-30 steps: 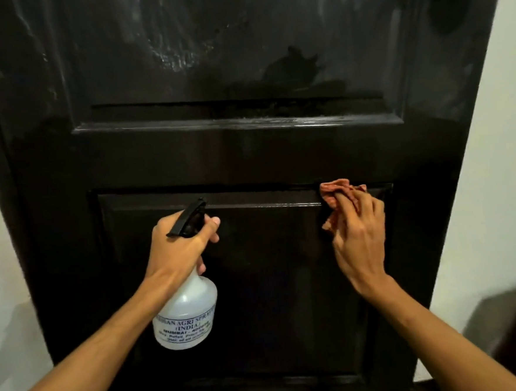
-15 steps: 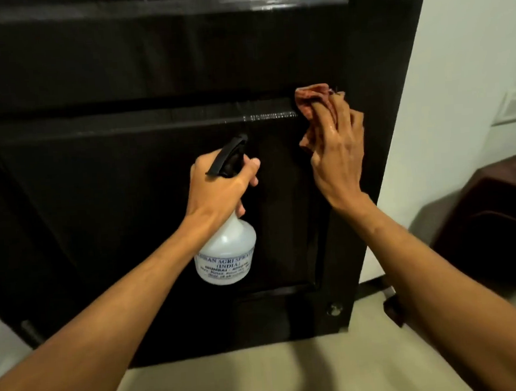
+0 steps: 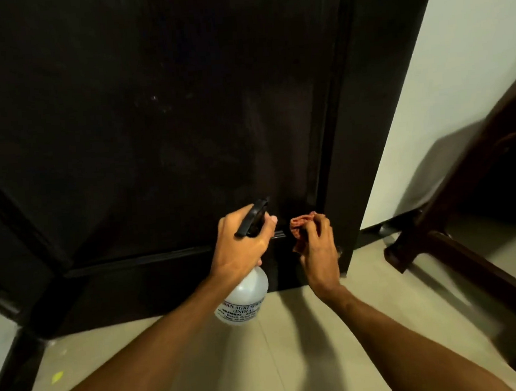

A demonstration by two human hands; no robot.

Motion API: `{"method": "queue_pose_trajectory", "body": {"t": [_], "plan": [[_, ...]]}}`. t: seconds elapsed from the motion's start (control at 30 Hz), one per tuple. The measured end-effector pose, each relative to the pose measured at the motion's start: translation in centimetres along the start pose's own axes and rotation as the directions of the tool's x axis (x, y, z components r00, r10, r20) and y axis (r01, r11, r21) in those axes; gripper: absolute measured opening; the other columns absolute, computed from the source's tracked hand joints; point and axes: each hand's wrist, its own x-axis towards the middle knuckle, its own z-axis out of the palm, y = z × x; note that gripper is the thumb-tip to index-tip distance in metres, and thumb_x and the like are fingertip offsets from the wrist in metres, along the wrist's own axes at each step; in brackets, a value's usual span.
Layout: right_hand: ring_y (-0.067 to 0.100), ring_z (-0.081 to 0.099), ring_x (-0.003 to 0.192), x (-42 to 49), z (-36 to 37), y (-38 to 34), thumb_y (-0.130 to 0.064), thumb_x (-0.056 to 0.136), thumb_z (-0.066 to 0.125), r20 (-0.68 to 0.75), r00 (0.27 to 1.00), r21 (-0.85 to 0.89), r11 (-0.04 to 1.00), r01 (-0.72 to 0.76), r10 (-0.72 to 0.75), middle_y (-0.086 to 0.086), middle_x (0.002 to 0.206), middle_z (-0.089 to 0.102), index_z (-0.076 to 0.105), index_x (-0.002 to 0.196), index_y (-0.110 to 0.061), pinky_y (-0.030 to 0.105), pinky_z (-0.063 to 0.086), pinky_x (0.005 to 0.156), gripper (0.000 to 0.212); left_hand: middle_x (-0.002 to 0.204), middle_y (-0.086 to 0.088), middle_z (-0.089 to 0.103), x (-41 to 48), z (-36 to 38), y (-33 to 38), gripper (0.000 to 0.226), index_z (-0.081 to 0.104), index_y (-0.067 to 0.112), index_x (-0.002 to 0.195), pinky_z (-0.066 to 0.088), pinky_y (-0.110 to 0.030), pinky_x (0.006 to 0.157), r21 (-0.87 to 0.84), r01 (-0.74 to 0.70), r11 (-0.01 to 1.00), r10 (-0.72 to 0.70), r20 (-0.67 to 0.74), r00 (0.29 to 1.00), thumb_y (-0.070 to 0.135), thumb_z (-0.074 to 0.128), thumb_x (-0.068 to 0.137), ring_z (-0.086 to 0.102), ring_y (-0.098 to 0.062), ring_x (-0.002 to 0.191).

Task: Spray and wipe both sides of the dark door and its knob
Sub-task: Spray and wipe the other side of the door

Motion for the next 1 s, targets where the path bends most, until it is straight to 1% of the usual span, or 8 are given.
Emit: {"method": "queue_pose_trajectory", "body": {"t": [0.13, 0.27, 0.33, 0.5, 0.63, 0.8, 0.9, 1.0], "plan": [[0.028, 0.052, 0.129, 0.0, 0.0, 1.1, 0.009, 0.077, 0.073, -0.077, 0.997, 0.036, 0.999, -0.015, 0.018, 0.006, 0.145, 0.045, 0.059, 0.13, -0.015, 0.042, 0.056, 0.097, 0.06, 0.077, -0.015, 0.072, -1.8, 0.5, -4.1, 0.02, 0.068, 0.012, 0.084, 0.043, -0.023, 0.038, 0.006, 0.051, 0.999, -0.051, -0.015, 0.999, 0.025, 0.072, 0.099, 0.055, -0.011, 0.04], [0.036, 0.048, 0.133, -1.7, 2.3, 0.4, 0.011, 0.076, 0.07, -0.126, 0.988, -0.032, 0.995, -0.09, 0.085, 0.013, 0.149, 0.044, 0.065, 0.123, -0.012, 0.048, 0.055, 0.097, 0.052, 0.075, -0.014, 0.07, -3.2, -0.7, -7.2, 0.02, 0.068, 0.011, 0.083, 0.044, -0.025, 0.037, 0.005, 0.097, 0.995, -0.096, -0.042, 0.994, 0.023, 0.071, 0.099, 0.057, -0.013, 0.043], [0.036, 0.048, 0.128, -1.9, 4.0, -1.0, 0.009, 0.078, 0.069, -0.145, 0.984, -0.011, 0.994, -0.107, 0.104, 0.014, 0.145, 0.045, 0.067, 0.121, -0.012, 0.049, 0.055, 0.095, 0.048, 0.071, -0.011, 0.069, -3.5, -2.3, -8.6, 0.02, 0.068, 0.011, 0.082, 0.045, -0.028, 0.037, 0.027, 0.097, 0.995, -0.095, -0.075, 0.993, 0.021, 0.072, 0.099, 0.058, -0.016, 0.044], [0.031, 0.052, 0.115, -2.2, 8.5, -7.5, -0.002, 0.086, 0.071, -0.104, 0.992, 0.105, 0.991, 0.083, -0.073, 0.014, 0.127, 0.052, 0.071, 0.118, -0.011, 0.042, 0.052, 0.091, 0.034, 0.071, -0.012, 0.068, -4.1, -7.9, -12.0, 0.02, 0.067, 0.013, 0.081, 0.051, -0.035, 0.041, 0.062, 0.147, 0.987, -0.133, -0.19, 0.973, 0.023, 0.073, 0.098, 0.062, -0.022, 0.051], [0.029, 0.054, 0.111, -3.2, 12.2, -13.4, -0.011, 0.089, 0.072, -0.077, 0.985, 0.168, 0.972, 0.166, -0.155, 0.012, 0.121, 0.053, 0.07, 0.122, -0.013, 0.038, 0.054, 0.084, 0.033, 0.071, -0.002, 0.07, -5.6, -12.6, -14.8, 0.021, 0.069, 0.024, 0.083, 0.056, -0.044, 0.054, 0.066, 0.213, 0.975, -0.183, -0.309, 0.933, 0.042, 0.071, 0.093, 0.067, -0.026, 0.064], [0.025, 0.053, 0.105, -3.7, 16.1, -19.8, -0.02, 0.09, 0.073, 0.006, 0.947, 0.157, 0.936, 0.315, -0.32, 0.008, 0.118, 0.053, 0.067, 0.129, -0.016, 0.032, 0.054, 0.071, 0.04, 0.069, -0.006, 0.071, -6.8, -18.2, -16.6, 0.015, 0.07, 0.018, 0.082, 0.049, -0.029, 0.047, 0.043, 0.23, 0.972, -0.186, -0.452, 0.872, 0.019, 0.075, 0.096, 0.061, -0.009, 0.05], [0.026, 0.05, 0.101, -4.1, 19.1, -24.1, -0.023, 0.087, 0.078, 0.091, 0.913, 0.093, 0.916, 0.39, -0.398, 0.009, 0.116, 0.051, 0.065, 0.13, -0.015, 0.035, 0.055, 0.063, 0.046, 0.07, 0.003, 0.073, -8.0, -22.1, -17.6, 0.016, 0.071, 0.025, 0.082, 0.048, -0.025, 0.053, 0.011, 0.249, 0.968, -0.206, -0.524, 0.826, 0.017, 0.075, 0.096, 0.061, -0.002, 0.051], [0.022, 0.048, 0.098, -4.8, 22.0, -29.0, -0.018, 0.087, 0.078, 0.167, 0.861, 0.059, 0.877, 0.477, -0.48, 0.006, 0.116, 0.051, 0.061, 0.134, -0.016, 0.031, 0.055, 0.066, 0.05, 0.069, 0.011, 0.073, -9.5, -26.3, -18.8, 0.02, 0.071, 0.03, 0.081, 0.047, -0.018, 0.05, -0.005, 0.263, 0.965, -0.217, -0.58, 0.785, 0.017, 0.075, 0.096, 0.061, -0.001, 0.05]]}}
